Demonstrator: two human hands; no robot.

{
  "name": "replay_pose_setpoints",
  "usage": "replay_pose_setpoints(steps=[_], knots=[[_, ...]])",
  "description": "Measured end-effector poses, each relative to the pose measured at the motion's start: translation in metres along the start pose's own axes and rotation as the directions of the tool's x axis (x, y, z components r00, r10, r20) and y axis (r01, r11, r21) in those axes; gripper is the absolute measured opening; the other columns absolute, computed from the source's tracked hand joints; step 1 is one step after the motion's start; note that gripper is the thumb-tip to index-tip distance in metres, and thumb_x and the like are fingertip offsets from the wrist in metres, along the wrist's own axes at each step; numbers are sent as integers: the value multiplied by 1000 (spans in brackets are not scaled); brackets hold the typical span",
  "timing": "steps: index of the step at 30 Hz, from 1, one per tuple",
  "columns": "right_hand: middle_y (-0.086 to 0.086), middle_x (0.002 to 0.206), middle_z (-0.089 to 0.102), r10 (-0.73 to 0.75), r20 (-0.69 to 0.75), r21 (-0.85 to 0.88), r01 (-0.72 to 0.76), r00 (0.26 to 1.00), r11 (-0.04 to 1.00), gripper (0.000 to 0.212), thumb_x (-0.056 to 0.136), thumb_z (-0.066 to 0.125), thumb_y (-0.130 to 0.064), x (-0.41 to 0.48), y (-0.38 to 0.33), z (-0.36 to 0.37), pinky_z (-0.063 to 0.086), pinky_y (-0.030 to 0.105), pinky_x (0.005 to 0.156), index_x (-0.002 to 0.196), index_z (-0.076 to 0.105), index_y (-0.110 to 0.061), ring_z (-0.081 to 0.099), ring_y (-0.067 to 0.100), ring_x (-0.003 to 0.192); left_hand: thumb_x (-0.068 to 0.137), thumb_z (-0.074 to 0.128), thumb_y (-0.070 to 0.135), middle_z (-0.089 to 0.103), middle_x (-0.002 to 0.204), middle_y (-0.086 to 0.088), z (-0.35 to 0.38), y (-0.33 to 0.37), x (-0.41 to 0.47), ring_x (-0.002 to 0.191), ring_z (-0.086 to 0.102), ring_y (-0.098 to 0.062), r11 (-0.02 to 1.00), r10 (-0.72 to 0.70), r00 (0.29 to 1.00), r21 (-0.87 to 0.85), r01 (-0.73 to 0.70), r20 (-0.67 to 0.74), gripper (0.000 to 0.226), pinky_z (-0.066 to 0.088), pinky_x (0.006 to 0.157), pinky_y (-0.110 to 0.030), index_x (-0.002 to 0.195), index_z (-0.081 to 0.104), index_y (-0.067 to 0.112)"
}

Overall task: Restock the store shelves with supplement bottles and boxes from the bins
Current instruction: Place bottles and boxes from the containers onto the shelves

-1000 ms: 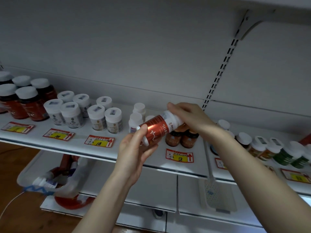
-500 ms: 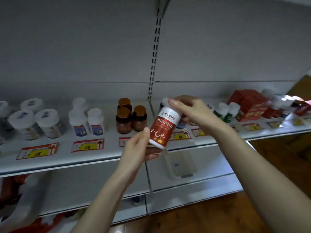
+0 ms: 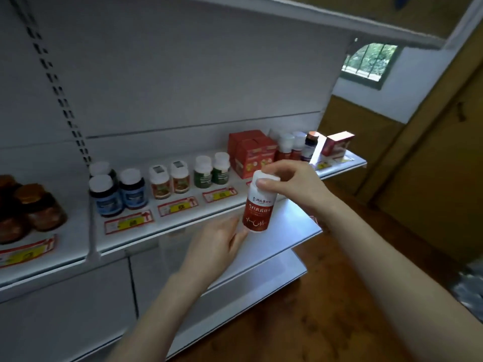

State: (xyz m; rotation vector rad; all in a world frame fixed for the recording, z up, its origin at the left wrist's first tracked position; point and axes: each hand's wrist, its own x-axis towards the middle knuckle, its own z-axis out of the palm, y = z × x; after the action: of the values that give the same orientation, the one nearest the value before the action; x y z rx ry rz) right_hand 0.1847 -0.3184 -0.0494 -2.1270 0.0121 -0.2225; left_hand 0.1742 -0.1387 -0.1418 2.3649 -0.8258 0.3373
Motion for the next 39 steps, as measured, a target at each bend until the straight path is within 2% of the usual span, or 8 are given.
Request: replay_pose_setpoints(steps=[4,9,12,15,18,23,30,39], knots=[[1,107,64,-30,-138,-146,9,990,989,36,75,74,-26,6,38,-45,48,26,82,107,66,-11,57,12,98,96,37,46,39,146,-8,43,30,35,136,33,-21,980,-22,985,197,-12,169,55,24,111,-33,140,38,12],[0,104,61,-19,-296,-127,-20,955,992,35,76,73,-24,34,69,-84,45,19,78,108,65,-12,55,12,97,97,31,46,17,155,-1,82,42,80,143,11,-14,968,-38,973,251,-20,228,59,5,115,-29,147,19,17],[-3,99,61,-36,-353,-71,11,935,997,31,76,73,-21,61,81,-104,44,7,69,105,65,-14,56,8,91,97,33,44,22,153,-3,102,40,114,143,14,-16,961,-2,975,270,-59,220,57,8,114,-30,145,24,15],[-1,100,63,-80,-395,-69,57,915,996,31,75,75,-21,95,85,-122,50,22,81,104,67,-13,59,13,93,92,50,40,36,146,-11,121,38,155,138,30,-25,953,-4,980,298,-56,197,55,22,112,-39,137,40,9],[-7,97,63,-112,-429,-49,101,897,994,29,75,75,-21,129,82,-136,50,26,82,102,67,-14,58,2,85,61,85,34,67,109,-17,139,32,190,102,65,-31,932,94,988,337,-131,125,58,52,80,-47,105,66,3],[-12,97,61,-184,-452,26,219,873,975,27,77,72,-17,173,77,-145,49,19,78,103,66,-16,56,-1,86,70,70,38,70,104,-13,154,28,226,97,67,-27,915,154,988,374,-149,17,47,54,76,-42,102,69,4],[-5,102,62,-248,-333,52,280,910,959,27,76,72,-17,243,95,-151,50,42,88,102,64,-14,59,19,95,76,54,42,69,107,-10,161,34,248,100,66,-24,908,89,995,415,-62,-46,49,53,80,-38,105,70,6],[2,109,63,-275,-22,-4,274,961,962,29,77,70,-19,323,130,-157,47,27,80,104,64,-13,55,14,95,83,39,39,68,112,-10,192,59,241,106,64,-24,855,-232,960,438,278,-155,52,51,86,-42,109,68,6]])
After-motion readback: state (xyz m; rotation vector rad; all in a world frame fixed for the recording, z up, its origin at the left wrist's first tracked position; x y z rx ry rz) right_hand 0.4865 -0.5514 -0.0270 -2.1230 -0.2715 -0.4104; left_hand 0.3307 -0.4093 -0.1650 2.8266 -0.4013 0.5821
